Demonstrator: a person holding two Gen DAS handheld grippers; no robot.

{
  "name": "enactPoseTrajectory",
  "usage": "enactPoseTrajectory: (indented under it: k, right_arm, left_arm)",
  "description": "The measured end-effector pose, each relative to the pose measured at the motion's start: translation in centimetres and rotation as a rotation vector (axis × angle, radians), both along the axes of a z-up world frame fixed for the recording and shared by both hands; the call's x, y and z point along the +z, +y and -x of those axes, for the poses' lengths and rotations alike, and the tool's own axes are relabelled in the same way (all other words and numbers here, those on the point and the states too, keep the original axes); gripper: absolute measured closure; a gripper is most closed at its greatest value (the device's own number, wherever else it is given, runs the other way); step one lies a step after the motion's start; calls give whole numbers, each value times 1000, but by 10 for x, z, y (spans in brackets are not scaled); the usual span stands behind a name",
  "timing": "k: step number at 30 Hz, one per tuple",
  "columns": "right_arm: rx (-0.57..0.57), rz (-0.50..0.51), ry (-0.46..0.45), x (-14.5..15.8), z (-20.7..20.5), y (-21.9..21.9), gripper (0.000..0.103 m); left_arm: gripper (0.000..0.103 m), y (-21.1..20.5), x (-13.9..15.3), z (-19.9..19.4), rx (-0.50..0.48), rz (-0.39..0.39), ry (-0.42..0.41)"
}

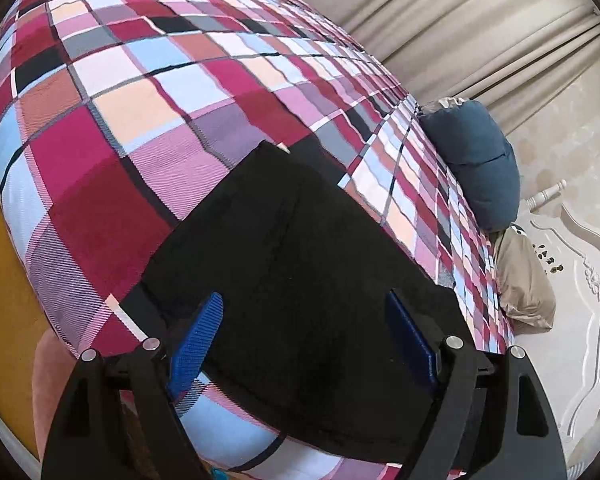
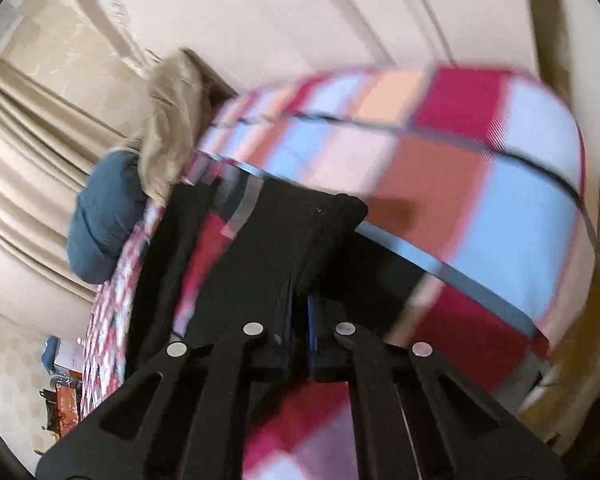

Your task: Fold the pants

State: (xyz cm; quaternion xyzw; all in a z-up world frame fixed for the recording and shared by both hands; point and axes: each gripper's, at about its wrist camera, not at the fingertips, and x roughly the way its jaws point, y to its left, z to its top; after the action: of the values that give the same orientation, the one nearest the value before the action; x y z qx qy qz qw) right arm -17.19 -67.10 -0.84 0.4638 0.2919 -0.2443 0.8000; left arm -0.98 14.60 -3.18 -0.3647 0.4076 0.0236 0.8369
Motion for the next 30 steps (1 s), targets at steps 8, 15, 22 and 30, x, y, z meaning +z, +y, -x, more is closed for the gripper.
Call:
enactPoseTrajectory:
  k: [8,15,22,30]
  right_arm:
    - [-170,130,12,36,24,5,71]
    - [165,152,-67,78,-114,55,48]
    - [329,219,241,51,-317,71,40]
    - [324,245,528,-10,-377,73,97]
  left_arm:
    - [21,3,1,-1,-20,-5,-23]
    - [17,5,-9,-3,-24,21,-23]
    - [16,9,-11,-3,-40,50,-26]
    - [11,12,-17,-6,-34,110,-23]
